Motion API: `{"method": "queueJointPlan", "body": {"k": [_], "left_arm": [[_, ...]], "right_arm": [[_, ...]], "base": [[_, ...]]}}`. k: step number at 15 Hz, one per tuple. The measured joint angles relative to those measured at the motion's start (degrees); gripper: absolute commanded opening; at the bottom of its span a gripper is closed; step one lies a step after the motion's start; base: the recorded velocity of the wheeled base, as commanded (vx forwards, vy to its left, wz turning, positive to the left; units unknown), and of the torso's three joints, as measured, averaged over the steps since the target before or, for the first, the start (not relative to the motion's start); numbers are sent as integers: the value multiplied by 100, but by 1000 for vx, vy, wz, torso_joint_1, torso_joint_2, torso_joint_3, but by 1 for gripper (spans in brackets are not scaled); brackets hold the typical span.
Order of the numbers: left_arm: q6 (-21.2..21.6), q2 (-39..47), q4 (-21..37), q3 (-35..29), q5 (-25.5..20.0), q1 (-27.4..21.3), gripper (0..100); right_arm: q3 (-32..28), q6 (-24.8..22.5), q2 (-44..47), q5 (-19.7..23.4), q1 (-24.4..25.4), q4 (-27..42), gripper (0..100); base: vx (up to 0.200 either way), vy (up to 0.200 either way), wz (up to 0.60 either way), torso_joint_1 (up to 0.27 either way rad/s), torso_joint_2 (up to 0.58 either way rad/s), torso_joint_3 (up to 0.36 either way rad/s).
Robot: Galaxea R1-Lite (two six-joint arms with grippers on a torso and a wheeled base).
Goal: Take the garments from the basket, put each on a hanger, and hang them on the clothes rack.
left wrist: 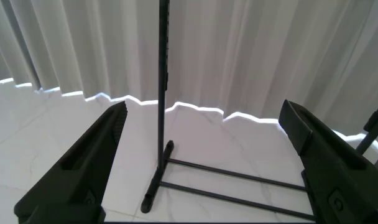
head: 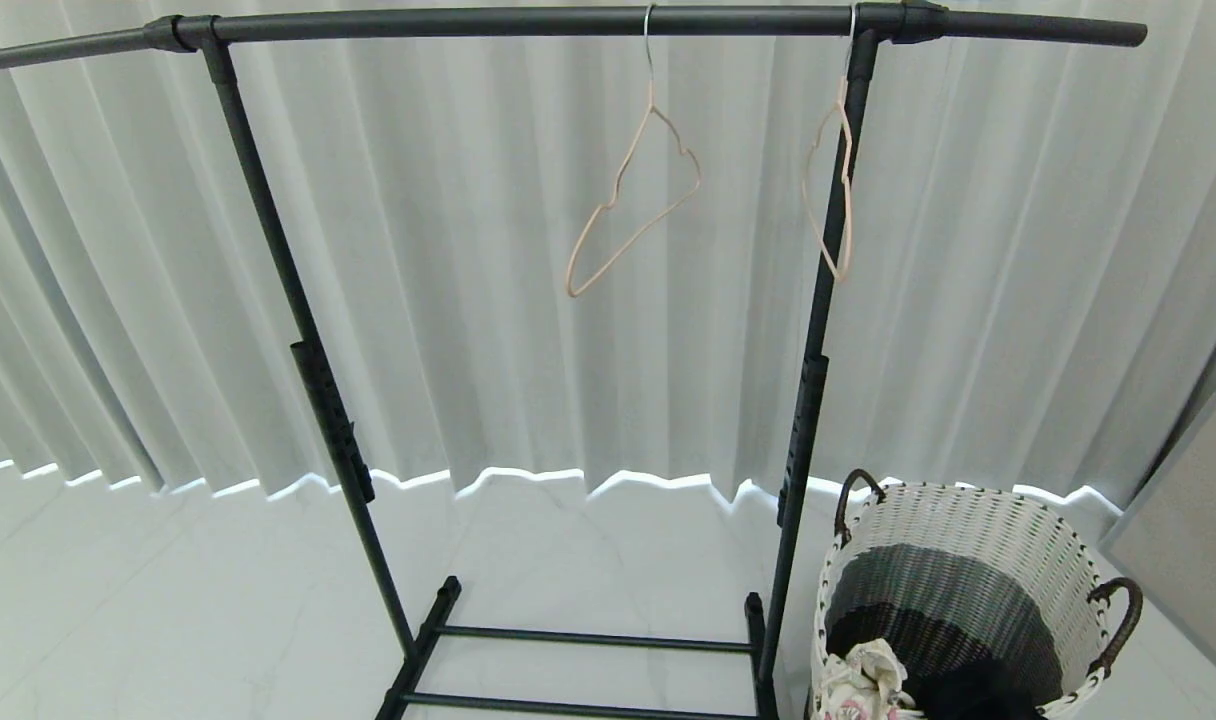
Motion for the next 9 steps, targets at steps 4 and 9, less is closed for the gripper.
{"method": "queueJointPlan", "body": {"k": [4, 9], "left_arm": [[15, 0, 2, 0, 2, -2, 100], [61, 0, 10, 0, -2, -2, 100]], "right_arm": [[0, -29, 0, 7, 6, -2, 100], [0, -16, 0, 7, 6, 0, 100]], "base": [[0, 0, 0, 0, 0, 0], [0, 0, 0, 0, 0, 0]]}}
